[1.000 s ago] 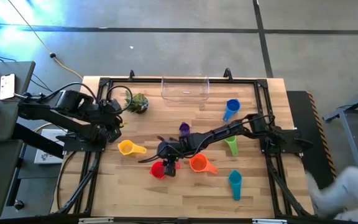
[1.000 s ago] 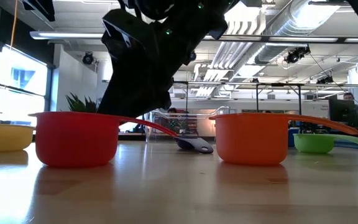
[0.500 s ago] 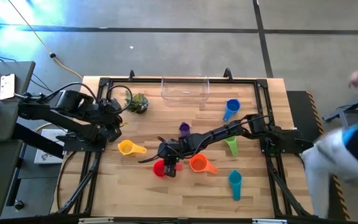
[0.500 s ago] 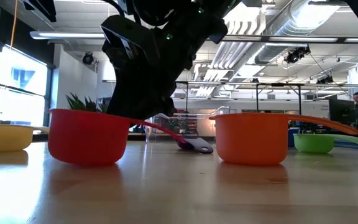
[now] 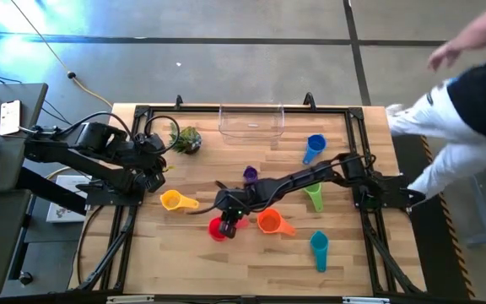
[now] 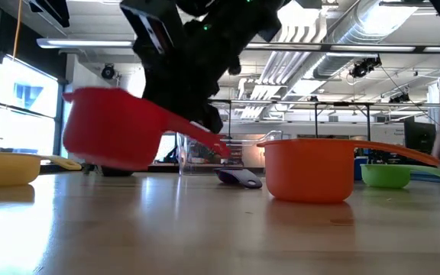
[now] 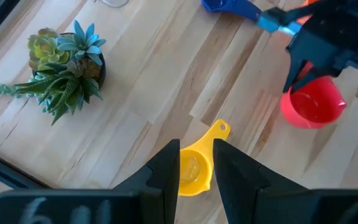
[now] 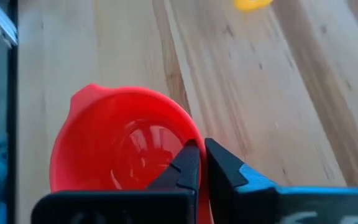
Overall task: Nest measuring cups in basket
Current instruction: Stack the red measuring cup on top of the orange measuring cup
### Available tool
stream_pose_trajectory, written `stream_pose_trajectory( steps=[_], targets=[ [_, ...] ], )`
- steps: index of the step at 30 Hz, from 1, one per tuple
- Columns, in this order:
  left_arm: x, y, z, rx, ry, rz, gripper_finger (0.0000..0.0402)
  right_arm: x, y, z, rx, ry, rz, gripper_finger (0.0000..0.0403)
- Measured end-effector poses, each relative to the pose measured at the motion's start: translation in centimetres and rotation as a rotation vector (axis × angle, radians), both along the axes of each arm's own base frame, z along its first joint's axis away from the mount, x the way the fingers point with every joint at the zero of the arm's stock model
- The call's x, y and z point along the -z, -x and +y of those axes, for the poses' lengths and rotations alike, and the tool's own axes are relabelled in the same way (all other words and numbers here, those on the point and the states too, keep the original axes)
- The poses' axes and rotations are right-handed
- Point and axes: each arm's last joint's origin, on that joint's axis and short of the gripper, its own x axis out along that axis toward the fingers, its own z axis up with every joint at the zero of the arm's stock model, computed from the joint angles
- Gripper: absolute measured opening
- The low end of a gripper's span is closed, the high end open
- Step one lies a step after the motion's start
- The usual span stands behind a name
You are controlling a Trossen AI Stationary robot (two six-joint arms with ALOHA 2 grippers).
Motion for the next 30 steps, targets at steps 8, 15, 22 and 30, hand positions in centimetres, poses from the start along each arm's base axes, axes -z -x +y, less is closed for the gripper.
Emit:
stream_pose_trajectory(
  steps=[8, 15, 22, 30],
  targets=[
    [0.0, 0.0, 0.0, 0.0, -0.001, 0.001, 0.0085, -4.2, 1.6, -0.7, 0.202, -0.009, 0.002, 0.0002],
    [0.0, 0.0, 0.0, 0.0, -0.001, 0.001, 0.0085, -7.8, 4.7, -0.8, 0.422, 0.025, 0.061, 0.0001],
    [0.0, 0.0, 0.0, -0.001, -0.003, 0.0, 0.0085, -10.2, 8.9, 0.0, 0.607, 0.098, 0.184, 0.0001],
    [0.0, 0.0, 0.1, -0.011, -0.024, -0.005, 0.0085, -11.3, 12.3, 1.3, 0.71, 0.174, 0.287, 0.0]
  ],
)
